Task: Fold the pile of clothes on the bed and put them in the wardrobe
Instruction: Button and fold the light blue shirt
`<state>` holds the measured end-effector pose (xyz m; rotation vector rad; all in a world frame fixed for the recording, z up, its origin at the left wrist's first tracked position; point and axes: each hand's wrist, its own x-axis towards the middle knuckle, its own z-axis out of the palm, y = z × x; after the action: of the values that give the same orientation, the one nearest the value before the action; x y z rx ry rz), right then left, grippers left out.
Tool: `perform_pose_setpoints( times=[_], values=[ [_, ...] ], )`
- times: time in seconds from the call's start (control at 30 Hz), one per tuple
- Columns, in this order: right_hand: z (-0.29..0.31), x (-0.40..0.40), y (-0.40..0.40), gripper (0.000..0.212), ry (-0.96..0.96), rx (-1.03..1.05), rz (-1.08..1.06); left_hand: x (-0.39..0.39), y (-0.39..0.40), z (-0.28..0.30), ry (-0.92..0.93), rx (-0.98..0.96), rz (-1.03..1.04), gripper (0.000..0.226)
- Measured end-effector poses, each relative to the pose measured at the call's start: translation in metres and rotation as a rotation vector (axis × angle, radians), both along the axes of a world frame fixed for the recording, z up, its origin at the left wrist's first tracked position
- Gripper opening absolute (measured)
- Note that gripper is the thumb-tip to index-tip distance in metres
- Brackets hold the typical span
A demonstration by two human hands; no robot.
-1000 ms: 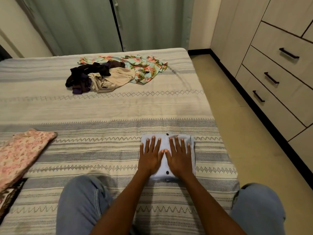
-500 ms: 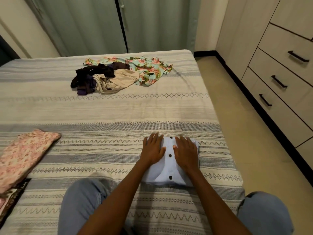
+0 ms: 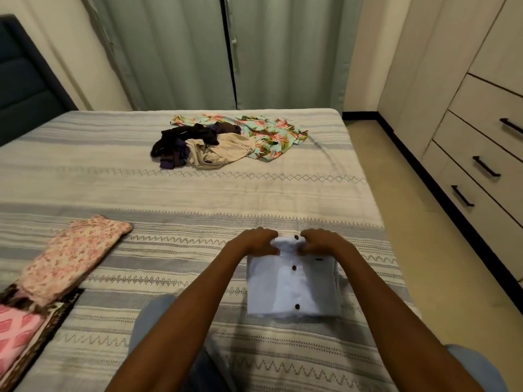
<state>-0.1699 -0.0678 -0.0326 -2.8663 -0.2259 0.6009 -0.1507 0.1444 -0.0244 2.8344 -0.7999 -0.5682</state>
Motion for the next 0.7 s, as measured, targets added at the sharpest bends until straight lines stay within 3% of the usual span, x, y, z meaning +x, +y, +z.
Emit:
perform_pose_setpoints(
  times=[0.23,0.4,0.53,0.7],
  values=[
    [0.059,0.021,0.105,0.053,-0.207,-0.061,0.235,-0.017,0.12,0.042,-0.169,-0.098,0.257,0.031],
    [0.08,0.034,0.212,0.038,-0.309,-0.145,0.456,-0.052,0.217,0.056,-0.284,-0.095,0.45,0.029],
    [0.086,0.041,0.296,0.035,-0.348,-0.167,0.595,-0.07,0.287,0.055,-0.253,-0.081,0.564,0.024],
    [0.081,0.075,0.376,0.034,-0.364,-0.167,0.612,-0.057,0.348,0.046,-0.229,-0.104,0.737,0.019]
  ],
)
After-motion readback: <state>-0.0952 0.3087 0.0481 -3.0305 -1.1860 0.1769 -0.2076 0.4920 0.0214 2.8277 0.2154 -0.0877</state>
